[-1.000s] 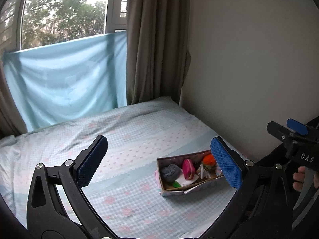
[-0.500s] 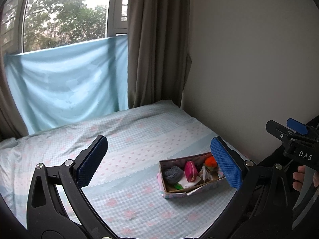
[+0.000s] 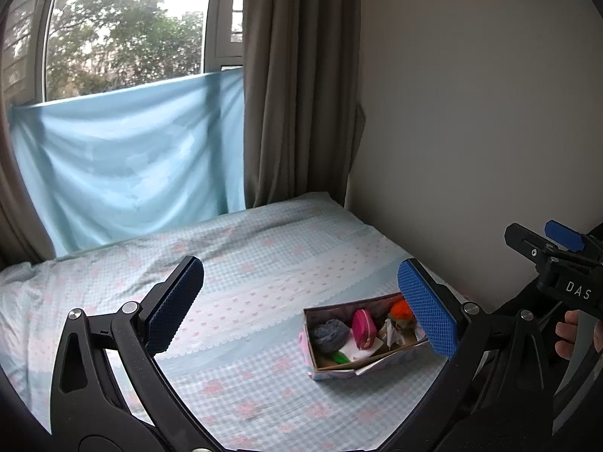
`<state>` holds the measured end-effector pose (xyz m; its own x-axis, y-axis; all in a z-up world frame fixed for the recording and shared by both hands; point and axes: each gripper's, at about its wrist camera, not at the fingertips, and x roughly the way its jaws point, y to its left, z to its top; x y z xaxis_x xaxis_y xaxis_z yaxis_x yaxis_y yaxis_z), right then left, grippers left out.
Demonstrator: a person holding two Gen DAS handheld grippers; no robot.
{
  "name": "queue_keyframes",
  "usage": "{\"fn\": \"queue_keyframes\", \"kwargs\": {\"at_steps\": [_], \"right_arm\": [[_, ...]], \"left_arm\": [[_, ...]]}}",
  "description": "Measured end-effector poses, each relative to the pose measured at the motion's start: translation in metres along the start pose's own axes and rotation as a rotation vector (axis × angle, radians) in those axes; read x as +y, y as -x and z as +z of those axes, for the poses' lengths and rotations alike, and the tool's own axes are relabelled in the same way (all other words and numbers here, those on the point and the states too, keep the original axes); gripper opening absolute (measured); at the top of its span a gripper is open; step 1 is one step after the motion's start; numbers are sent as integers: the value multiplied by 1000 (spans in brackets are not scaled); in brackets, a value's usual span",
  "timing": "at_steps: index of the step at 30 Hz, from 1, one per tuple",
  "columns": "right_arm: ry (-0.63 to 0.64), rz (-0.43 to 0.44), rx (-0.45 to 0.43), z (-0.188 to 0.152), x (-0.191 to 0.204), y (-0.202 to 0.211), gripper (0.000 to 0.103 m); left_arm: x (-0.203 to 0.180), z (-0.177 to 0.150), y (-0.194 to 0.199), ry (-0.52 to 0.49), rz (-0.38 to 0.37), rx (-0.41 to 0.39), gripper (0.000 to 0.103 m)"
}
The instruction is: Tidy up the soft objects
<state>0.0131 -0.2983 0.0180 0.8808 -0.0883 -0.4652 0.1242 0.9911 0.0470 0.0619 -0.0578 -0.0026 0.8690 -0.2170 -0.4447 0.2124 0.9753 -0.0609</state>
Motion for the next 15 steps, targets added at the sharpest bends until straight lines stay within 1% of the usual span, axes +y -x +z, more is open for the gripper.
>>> {"fn": "queue_keyframes", "kwargs": {"at_steps": [15], "right_arm": [[1,-5,-4,2,-2,0,90]], "left_arm": [[-3,2,0,1,16,-2,103]]}}
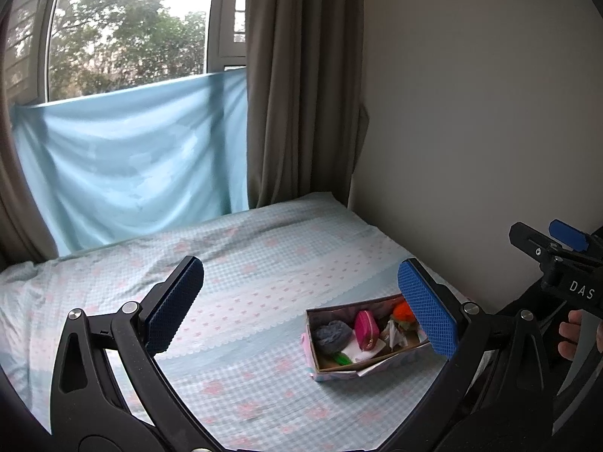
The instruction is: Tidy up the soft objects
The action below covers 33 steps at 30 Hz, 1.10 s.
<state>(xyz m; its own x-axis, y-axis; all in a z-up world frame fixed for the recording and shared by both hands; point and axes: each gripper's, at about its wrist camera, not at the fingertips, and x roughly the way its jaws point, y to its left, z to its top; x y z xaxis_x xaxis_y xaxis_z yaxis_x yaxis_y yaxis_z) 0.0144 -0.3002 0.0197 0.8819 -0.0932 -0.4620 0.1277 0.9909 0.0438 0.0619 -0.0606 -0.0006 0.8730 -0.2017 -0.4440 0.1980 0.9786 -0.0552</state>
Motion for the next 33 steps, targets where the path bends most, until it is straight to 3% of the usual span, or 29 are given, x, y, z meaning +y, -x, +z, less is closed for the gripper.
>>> {"fn": "queue_keyframes", "kwargs": {"at_steps": [16,25,33], "right_arm": [[11,18,-6,6,1,-6,90],[12,13,-6,7,0,-11,90],[21,5,23,5,-1,-20,90]], "left_arm": [[-8,2,5,-24,-23,-44,103],[-11,0,0,-22,40,-65,103],[-8,-7,-12,-1,49,-47,103]]}}
